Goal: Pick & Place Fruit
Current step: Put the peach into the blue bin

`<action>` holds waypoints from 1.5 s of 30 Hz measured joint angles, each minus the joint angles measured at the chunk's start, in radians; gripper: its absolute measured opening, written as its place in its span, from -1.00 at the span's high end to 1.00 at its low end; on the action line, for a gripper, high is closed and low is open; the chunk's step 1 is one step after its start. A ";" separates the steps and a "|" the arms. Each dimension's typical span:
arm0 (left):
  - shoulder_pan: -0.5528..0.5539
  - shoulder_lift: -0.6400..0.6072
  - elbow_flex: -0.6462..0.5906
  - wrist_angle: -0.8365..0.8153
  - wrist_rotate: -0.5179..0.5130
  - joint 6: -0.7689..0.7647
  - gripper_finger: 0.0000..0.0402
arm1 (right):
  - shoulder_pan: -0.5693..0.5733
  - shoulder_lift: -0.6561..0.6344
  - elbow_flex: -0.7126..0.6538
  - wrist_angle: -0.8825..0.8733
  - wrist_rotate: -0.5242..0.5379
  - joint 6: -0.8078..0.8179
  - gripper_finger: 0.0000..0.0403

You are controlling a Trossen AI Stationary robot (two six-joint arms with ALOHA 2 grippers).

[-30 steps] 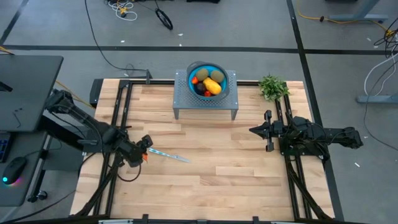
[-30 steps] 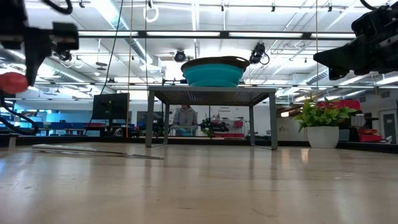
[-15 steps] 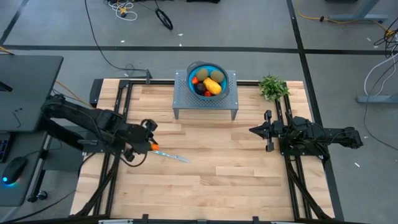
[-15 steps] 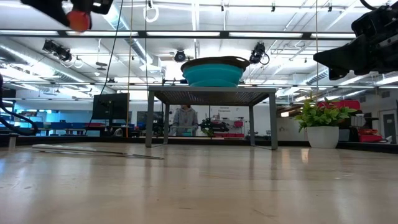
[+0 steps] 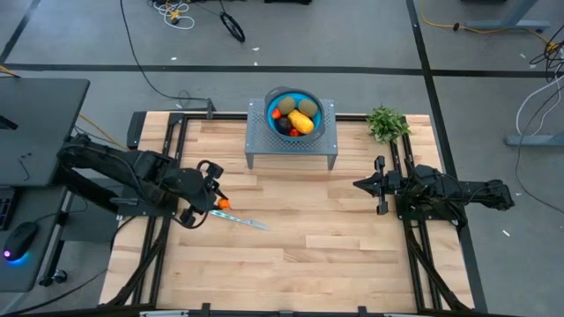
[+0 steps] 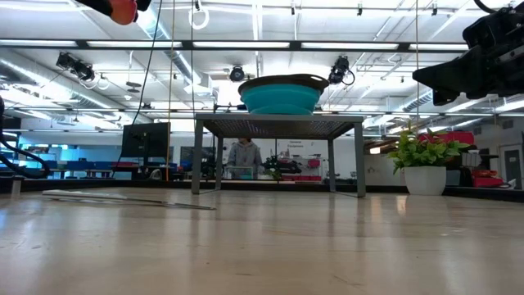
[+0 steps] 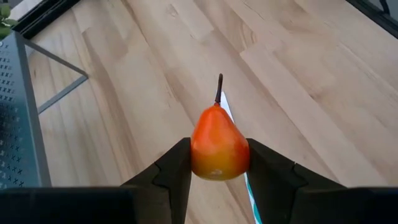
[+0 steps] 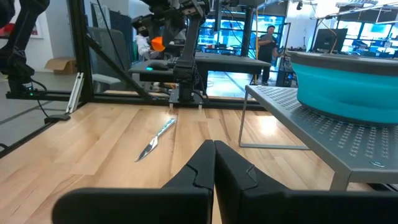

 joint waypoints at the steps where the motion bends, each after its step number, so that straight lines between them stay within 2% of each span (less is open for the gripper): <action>1: 0.000 0.000 0.000 0.000 0.000 0.003 0.28 | 0.000 0.000 0.000 0.000 0.000 0.000 0.97; 13: 0.025 -0.020 0.006 -0.006 -0.004 0.005 0.28 | 0.000 0.000 0.000 0.000 0.000 0.000 0.97; 21: 0.123 -0.017 0.183 -0.027 -0.003 0.026 0.28 | 0.000 0.000 0.000 0.000 0.000 0.000 0.97; 25: 0.166 -0.016 0.232 -0.021 -0.003 0.026 0.28 | 0.000 0.000 0.000 0.000 0.000 0.000 0.97; 40: 0.200 -0.016 0.241 -0.035 0.000 0.022 0.28 | 0.000 0.000 0.000 0.000 0.000 0.000 0.97; 45: 0.224 -0.015 0.241 0.012 0.000 0.019 0.28 | 0.000 0.000 0.000 0.000 0.000 0.000 0.97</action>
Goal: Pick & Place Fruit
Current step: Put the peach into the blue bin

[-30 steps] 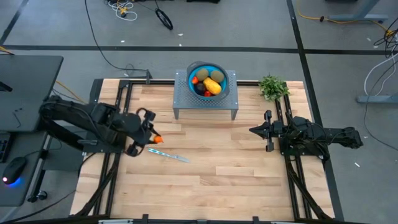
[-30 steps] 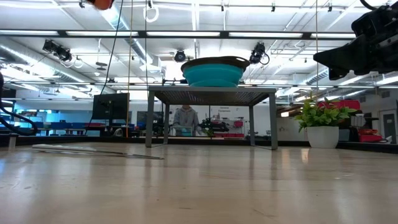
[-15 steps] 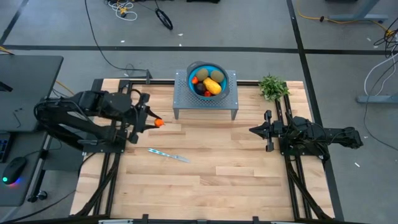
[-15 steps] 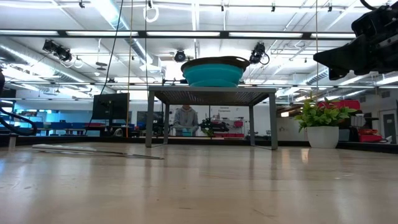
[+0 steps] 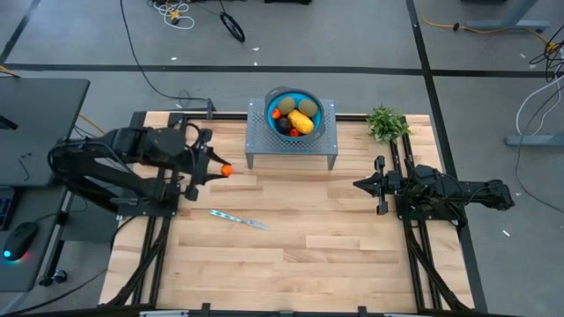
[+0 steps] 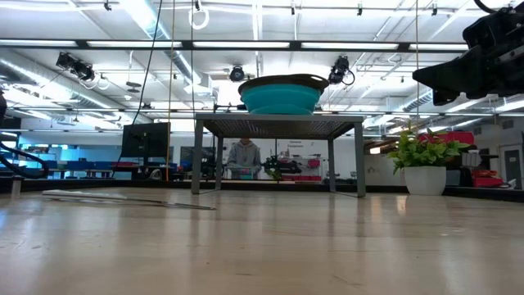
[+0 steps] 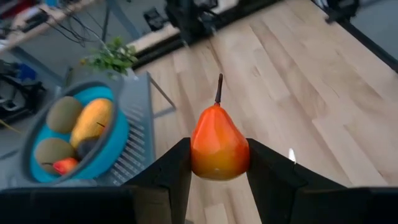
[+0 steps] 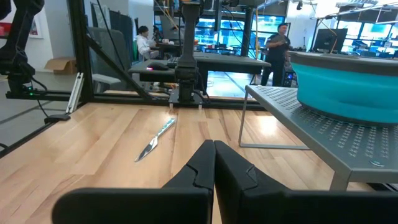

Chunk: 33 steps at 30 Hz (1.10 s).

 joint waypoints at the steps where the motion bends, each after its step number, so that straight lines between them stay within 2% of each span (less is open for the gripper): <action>1: 0.009 0.000 0.000 0.019 0.000 0.000 0.28 | 0.000 0.000 0.000 0.000 0.000 0.000 0.97; 9: 0.100 0.015 0.000 0.143 0.028 -0.027 0.28 | 0.000 0.000 0.000 0.000 0.000 0.000 0.97; 14: 0.154 0.048 0.001 0.158 0.052 -0.057 0.28 | 0.000 0.000 0.000 0.000 0.000 0.000 0.97; 24: 0.171 0.142 -0.001 0.194 0.022 -0.101 0.28 | 0.000 0.000 0.000 0.002 0.001 0.000 0.97; 33: 0.202 0.224 0.000 0.280 0.036 -0.104 0.28 | 0.000 0.000 0.000 0.001 0.000 0.000 0.97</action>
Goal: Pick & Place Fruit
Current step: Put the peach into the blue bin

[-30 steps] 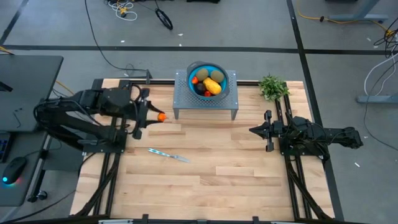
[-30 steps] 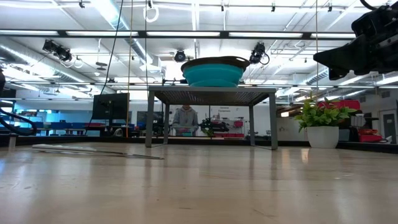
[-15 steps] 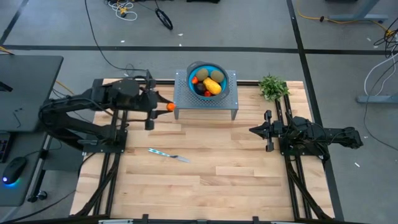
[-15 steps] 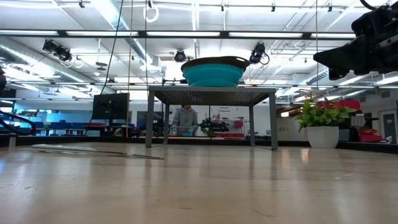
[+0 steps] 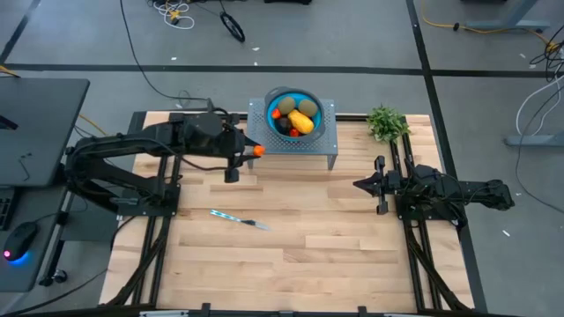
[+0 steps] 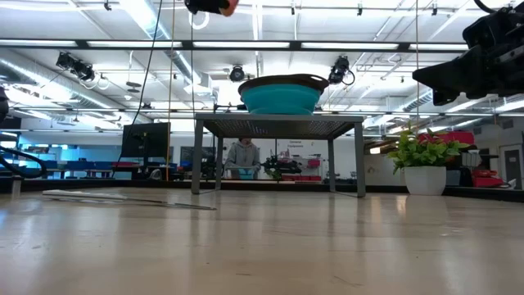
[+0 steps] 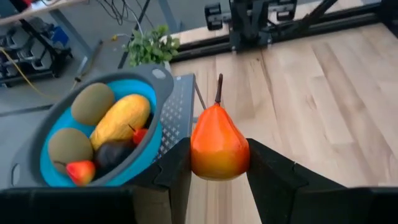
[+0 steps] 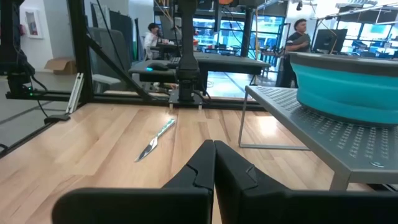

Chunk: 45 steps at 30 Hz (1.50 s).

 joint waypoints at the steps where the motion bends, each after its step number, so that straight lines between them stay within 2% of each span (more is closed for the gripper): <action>1: 0.004 0.009 0.000 0.017 0.004 -0.001 0.28 | 0.000 0.000 0.000 -0.001 0.000 0.000 0.97; 24: 0.135 0.053 -0.001 0.073 -0.018 -0.136 0.30 | 0.000 0.000 0.000 -0.001 0.000 0.000 0.97; 28: 0.185 0.053 -0.001 0.166 -0.018 -0.124 0.30 | 0.000 0.000 0.000 -0.001 0.000 0.000 0.97; 33: 0.249 0.053 0.000 0.284 0.032 -0.138 0.30 | 0.000 0.000 0.000 -0.001 0.000 0.000 0.97; 39: 0.269 0.053 0.000 0.293 0.077 -0.125 0.30 | 0.000 0.000 0.000 -0.001 0.000 0.000 0.97; 45: 0.269 0.053 0.000 0.296 0.066 -0.125 0.31 | 0.000 0.000 0.000 -0.001 0.000 0.000 0.97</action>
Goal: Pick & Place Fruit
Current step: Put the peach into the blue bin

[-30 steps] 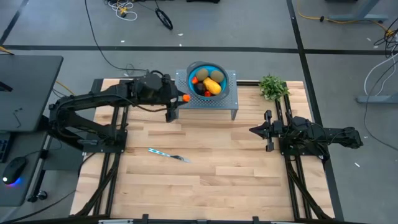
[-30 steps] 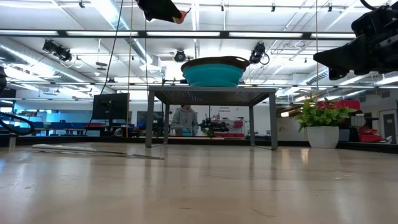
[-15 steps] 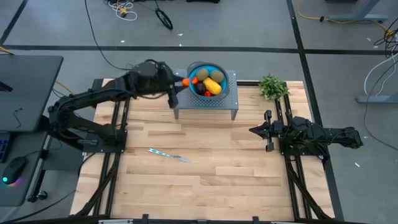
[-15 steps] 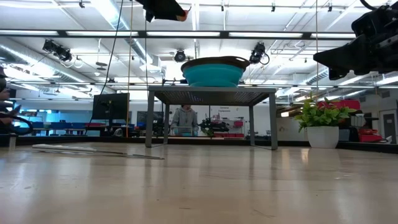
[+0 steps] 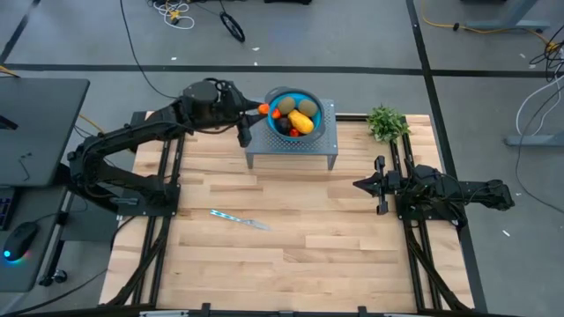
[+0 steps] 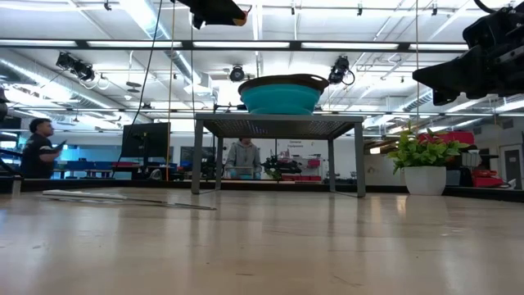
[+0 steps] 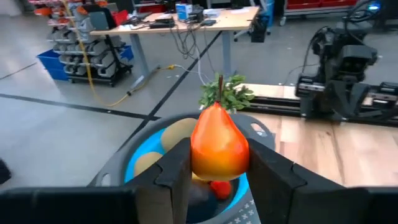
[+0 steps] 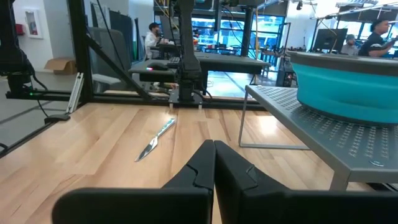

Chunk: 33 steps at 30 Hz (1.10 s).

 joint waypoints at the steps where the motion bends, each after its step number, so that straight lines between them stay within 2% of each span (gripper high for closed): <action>1: 0.001 0.000 0.000 0.003 -0.008 -0.001 0.31 | 0.000 0.000 0.000 0.000 0.000 0.000 0.97; 6: 0.007 0.018 0.002 0.053 -0.030 -0.007 0.31 | 0.000 0.000 0.000 0.000 0.000 0.000 0.97; 14: 0.009 0.131 0.001 0.151 -0.043 -0.086 0.31 | 0.000 0.000 0.000 0.000 0.000 0.000 0.97; 26: 0.009 0.246 0.006 0.268 -0.051 -0.097 0.31 | 0.000 0.000 0.000 0.000 0.000 0.000 0.97; 33: 0.030 0.313 0.160 0.191 -0.051 -0.050 0.31 | 0.000 0.000 0.000 0.000 0.000 0.000 0.97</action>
